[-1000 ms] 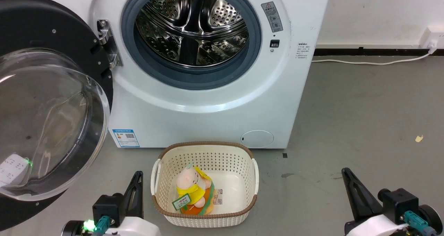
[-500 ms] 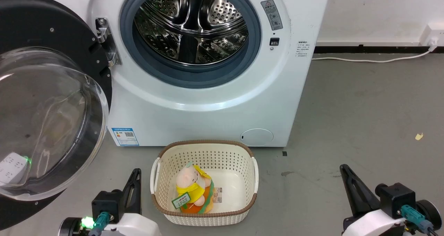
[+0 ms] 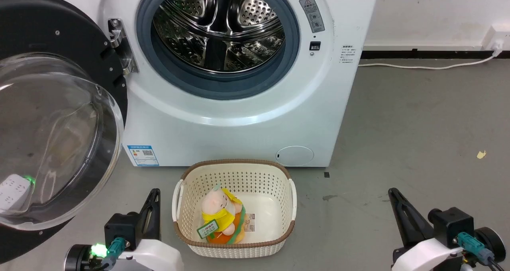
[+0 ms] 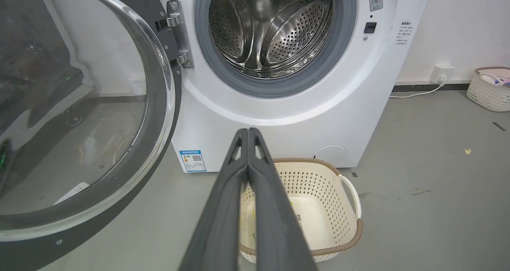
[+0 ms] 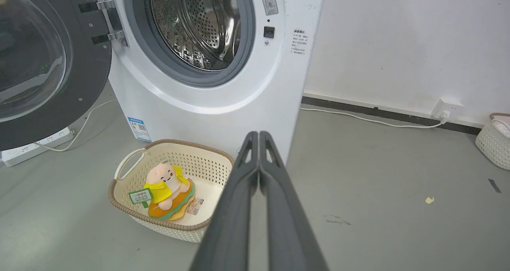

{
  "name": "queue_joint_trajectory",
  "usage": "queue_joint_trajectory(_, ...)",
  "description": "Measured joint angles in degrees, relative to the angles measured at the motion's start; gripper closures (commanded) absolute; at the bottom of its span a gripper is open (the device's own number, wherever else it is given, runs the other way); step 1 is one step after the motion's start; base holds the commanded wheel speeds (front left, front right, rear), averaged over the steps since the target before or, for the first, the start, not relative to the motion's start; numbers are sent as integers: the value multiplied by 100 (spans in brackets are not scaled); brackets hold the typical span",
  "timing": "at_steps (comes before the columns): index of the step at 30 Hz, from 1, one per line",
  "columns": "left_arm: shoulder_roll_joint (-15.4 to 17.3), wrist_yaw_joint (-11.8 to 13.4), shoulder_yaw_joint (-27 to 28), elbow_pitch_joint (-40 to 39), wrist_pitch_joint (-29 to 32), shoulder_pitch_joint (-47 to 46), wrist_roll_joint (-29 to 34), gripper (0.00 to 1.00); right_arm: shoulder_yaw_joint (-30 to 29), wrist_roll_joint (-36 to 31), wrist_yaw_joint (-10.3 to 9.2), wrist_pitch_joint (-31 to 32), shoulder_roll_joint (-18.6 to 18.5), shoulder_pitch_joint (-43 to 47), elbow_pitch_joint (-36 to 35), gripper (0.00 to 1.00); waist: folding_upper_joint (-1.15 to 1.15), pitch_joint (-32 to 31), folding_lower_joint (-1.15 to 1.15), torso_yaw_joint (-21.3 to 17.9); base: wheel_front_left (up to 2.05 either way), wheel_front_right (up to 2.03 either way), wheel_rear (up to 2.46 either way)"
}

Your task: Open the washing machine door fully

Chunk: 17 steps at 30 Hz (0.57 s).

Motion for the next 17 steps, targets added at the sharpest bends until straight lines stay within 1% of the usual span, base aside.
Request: queue_joint_trajectory(17,-1,-4,59,-74,104,-25,98,100,21,-42,0,104,8,-81,-35,100,0,23,0,-5,0,0,0)
